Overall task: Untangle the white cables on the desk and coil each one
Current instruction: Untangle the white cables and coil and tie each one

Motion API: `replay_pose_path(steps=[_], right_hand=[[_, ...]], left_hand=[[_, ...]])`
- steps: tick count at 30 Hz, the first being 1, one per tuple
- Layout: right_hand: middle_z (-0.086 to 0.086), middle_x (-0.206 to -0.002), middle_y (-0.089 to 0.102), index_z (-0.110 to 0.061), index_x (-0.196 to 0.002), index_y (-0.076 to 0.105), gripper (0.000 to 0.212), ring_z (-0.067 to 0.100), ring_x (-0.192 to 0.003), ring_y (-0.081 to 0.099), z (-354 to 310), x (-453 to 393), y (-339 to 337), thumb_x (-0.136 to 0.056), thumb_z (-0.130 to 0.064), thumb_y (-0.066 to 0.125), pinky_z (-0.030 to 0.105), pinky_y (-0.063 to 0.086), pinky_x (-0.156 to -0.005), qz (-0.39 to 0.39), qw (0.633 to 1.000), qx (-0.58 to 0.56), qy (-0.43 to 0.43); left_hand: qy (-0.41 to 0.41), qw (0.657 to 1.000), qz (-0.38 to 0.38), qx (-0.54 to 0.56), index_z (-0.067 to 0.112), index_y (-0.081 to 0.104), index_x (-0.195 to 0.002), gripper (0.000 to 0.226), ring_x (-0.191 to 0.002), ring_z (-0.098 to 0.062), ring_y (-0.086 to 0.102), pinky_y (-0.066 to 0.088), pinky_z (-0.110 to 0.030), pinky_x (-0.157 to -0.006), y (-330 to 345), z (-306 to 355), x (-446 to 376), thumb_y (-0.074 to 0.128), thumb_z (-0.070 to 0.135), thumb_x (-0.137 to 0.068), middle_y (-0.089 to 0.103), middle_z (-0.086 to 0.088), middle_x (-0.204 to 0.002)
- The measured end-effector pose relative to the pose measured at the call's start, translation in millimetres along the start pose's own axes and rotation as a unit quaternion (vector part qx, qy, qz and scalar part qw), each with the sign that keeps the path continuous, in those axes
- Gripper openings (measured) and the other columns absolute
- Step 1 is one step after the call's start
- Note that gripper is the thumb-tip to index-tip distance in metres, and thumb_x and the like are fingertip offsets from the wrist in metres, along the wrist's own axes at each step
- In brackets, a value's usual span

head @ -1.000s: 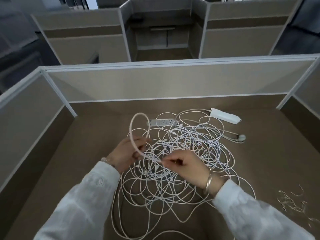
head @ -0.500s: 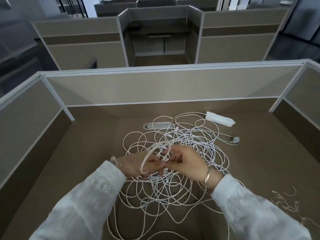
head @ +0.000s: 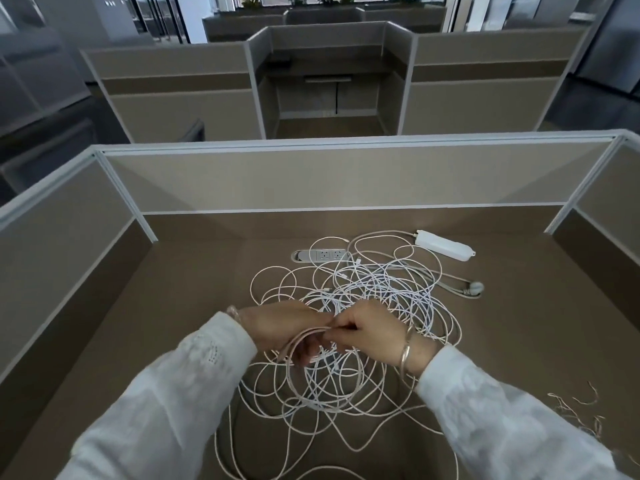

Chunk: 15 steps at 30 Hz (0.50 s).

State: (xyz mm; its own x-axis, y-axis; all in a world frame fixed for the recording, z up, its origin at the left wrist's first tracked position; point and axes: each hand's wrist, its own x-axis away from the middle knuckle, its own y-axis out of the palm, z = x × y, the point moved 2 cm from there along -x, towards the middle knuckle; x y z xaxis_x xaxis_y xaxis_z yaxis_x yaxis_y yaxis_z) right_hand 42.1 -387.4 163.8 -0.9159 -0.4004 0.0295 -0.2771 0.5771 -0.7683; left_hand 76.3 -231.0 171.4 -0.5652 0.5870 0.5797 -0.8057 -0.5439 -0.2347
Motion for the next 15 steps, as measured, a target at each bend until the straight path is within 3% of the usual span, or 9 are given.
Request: replay_pose_path(steps=[3, 7, 9, 15], right_hand=[[-0.001, -0.058, 0.062, -0.018, -0.08, 0.077, 0.019, 0.003, -0.048, 0.048, -5, -2, -1, -0.086, -0.033, 0.067, 0.013, 0.033, -0.051, 0.037, 0.999, -0.022, -0.017], [0.01, -0.058, 0.06, -0.009, -0.075, 0.072, 0.043, 0.006, -0.046, 0.044, 15, 1, -9, -0.083, -0.05, 0.061, 0.016, 0.035, -0.048, 0.048, 0.993, -0.104, 0.032], [0.007, -0.055, 0.055, -0.011, -0.077, 0.072, 0.042, 0.006, -0.044, 0.042, 33, 6, -17, -0.083, -0.049, 0.057, 0.017, 0.035, -0.046, 0.048, 0.988, -0.136, 0.062], [-0.009, -0.049, 0.05, -0.01, -0.085, 0.073, 0.019, 0.001, -0.037, 0.035, 77, 19, -41, -0.09, -0.023, 0.06, 0.015, 0.029, -0.043, 0.097, 0.975, -0.155, 0.13]], left_hand=[[-0.034, 0.996, -0.043, 0.076, 0.002, 0.058, -0.082, 0.048, -0.035, -0.006, 0.021, 0.022, -0.015, -0.037, -4, 0, 2, 0.037, 0.041, -0.102, 0.026, 0.006, -0.045], [-0.004, 0.989, -0.042, 0.144, 0.008, 0.053, -0.076, 0.034, -0.035, -0.004, 0.015, 0.017, -0.012, -0.035, -27, -10, 11, 0.047, 0.035, -0.095, 0.02, 0.008, -0.044], [0.009, 0.983, 0.013, 0.182, 0.011, 0.05, -0.073, 0.03, -0.035, -0.005, 0.015, 0.017, -0.013, -0.033, -45, -18, 18, 0.048, 0.034, -0.093, 0.02, 0.007, -0.046], [0.048, 0.936, 0.242, 0.252, 0.01, 0.045, -0.074, 0.031, -0.033, -0.004, 0.016, 0.015, -0.011, -0.032, -92, -45, 41, 0.043, 0.025, -0.102, 0.02, 0.007, -0.045]])
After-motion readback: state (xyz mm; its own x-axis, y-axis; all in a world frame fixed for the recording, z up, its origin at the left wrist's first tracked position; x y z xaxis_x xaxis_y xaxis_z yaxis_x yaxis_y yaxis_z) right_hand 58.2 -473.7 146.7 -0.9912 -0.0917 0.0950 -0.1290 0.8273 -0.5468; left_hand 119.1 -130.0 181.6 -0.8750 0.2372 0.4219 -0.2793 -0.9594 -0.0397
